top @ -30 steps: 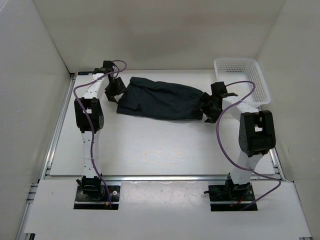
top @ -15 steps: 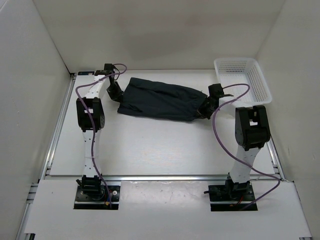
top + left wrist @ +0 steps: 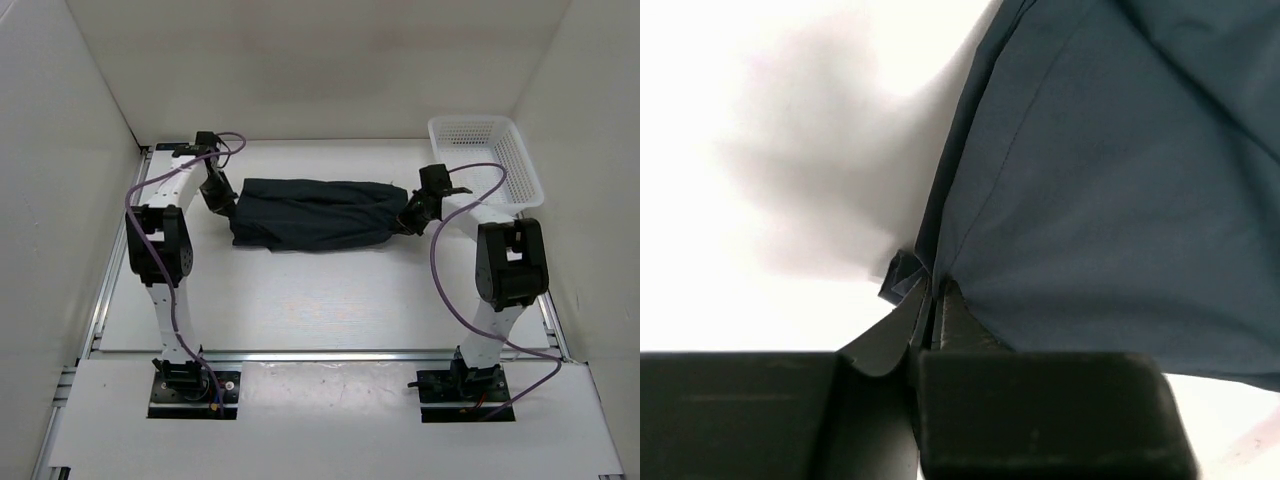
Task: Fold and stack the shorts
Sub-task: Fold the shorts
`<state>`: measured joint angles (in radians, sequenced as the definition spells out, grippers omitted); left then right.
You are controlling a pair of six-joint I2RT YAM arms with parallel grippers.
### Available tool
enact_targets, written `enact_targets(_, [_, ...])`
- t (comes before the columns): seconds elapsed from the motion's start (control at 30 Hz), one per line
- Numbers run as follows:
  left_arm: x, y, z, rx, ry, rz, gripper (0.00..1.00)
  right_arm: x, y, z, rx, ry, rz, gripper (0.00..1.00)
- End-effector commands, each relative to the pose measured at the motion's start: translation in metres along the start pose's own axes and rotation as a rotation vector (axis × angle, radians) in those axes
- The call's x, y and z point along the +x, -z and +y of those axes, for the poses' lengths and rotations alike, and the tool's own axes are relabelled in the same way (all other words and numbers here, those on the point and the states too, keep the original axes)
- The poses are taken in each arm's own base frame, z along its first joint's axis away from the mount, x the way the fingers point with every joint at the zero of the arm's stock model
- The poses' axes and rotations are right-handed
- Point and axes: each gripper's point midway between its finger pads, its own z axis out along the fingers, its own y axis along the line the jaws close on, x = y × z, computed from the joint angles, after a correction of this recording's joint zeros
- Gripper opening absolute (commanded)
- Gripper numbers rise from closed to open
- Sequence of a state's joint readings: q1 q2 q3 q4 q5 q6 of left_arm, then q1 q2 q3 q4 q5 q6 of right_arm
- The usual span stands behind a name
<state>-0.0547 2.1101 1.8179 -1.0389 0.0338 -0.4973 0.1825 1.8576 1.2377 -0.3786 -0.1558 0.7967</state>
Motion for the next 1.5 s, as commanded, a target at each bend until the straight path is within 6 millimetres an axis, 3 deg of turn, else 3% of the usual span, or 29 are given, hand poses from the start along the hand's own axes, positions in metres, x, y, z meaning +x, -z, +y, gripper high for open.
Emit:
enact_targets(0.0, [0.012, 0.02, 0.016, -0.031, -0.003, -0.04, 0.11, 0.002, 0.023, -0.004, 0.016, 0.037, -0.048, 0.0])
enact_targets(0.17, [0.051, 0.029, 0.032, -0.041, 0.0, -0.016, 0.11, 0.031, 0.038, -0.032, 0.075, 0.052, -0.024, 0.0])
enact_targets(0.23, [0.075, 0.024, 0.04, -0.055, -0.009, 0.033, 0.12, 0.037, 0.042, -0.039, 0.085, 0.052, -0.027, 0.0])
enact_targets(0.27, [0.079, 0.024, 0.042, -0.056, -0.008, 0.035, 0.2, 0.045, 0.047, -0.049, 0.104, 0.049, -0.023, 0.1])
enact_targets(0.3, [0.084, 0.024, 0.045, -0.06, -0.008, 0.043, 0.48, 0.046, 0.048, -0.054, 0.116, 0.058, -0.029, 0.23])
enact_targets(0.33, [0.092, 0.018, 0.049, -0.07, -0.008, 0.06, 0.54, 0.052, 0.05, -0.059, 0.12, 0.057, -0.026, 0.34])
enact_targets(0.43, [0.099, 0.022, 0.051, -0.063, -0.008, 0.066, 0.56, 0.057, 0.057, -0.065, 0.134, 0.056, -0.025, 0.36])
enact_targets(0.5, [0.096, 0.035, 0.048, -0.051, -0.009, 0.02, 0.56, 0.063, 0.066, -0.07, 0.141, 0.056, -0.031, 0.61])
enact_targets(0.6, [0.092, 0.048, 0.05, -0.051, -0.009, -0.019, 0.54, 0.057, 0.081, -0.072, 0.145, 0.083, -0.087, 0.87])
enact_targets(0.63, [0.092, 0.051, 0.048, -0.052, -0.018, -0.032, 0.49, 0.06, 0.086, -0.079, 0.17, 0.082, -0.094, 0.88])
enact_targets(0.67, [0.093, 0.055, 0.049, -0.05, -0.018, -0.034, 0.38, 0.058, 0.089, -0.079, 0.169, 0.092, -0.109, 0.88])
enact_targets(0.7, [0.095, 0.055, 0.046, -0.056, -0.034, -0.038, 0.2, 0.062, 0.091, -0.082, 0.176, 0.091, -0.101, 0.89])
enact_targets(0.77, [0.111, 0.054, 0.042, -0.061, -0.069, -0.011, 0.14, 0.062, 0.096, -0.084, 0.177, 0.093, -0.116, 0.89])
enact_targets(0.83, [0.123, 0.053, 0.037, -0.05, -0.098, 0.009, 0.32, 0.064, 0.098, -0.085, 0.172, 0.103, -0.121, 0.89])
enact_targets(0.9, [0.139, 0.04, 0.038, -0.069, -0.133, 0.068, 0.6, 0.069, 0.098, -0.091, 0.179, 0.102, -0.114, 0.89])
enact_targets(1.03, [0.149, 0.018, 0.043, -0.106, -0.105, 0.102, 0.62, 0.07, 0.101, -0.091, 0.171, 0.103, -0.122, 0.89])
enact_targets(1.13, [0.152, 0.012, 0.045, -0.128, -0.093, 0.099, 0.48, 0.069, 0.105, -0.091, 0.164, 0.105, -0.143, 0.89])
enact_targets(1.2, [0.151, 0.011, 0.043, -0.132, -0.092, 0.084, 0.3, 0.07, 0.106, -0.092, 0.162, 0.105, -0.145, 0.89])
enact_targets(1.3, [0.148, 0.009, 0.037, -0.13, -0.101, 0.084, 0.12, 0.068, 0.108, -0.092, 0.163, 0.115, -0.157, 0.91])
enact_targets(1.47, [0.143, 0.014, 0.033, -0.134, -0.101, 0.06, 0.1, 0.067, 0.113, -0.092, 0.163, 0.116, -0.171, 0.91])
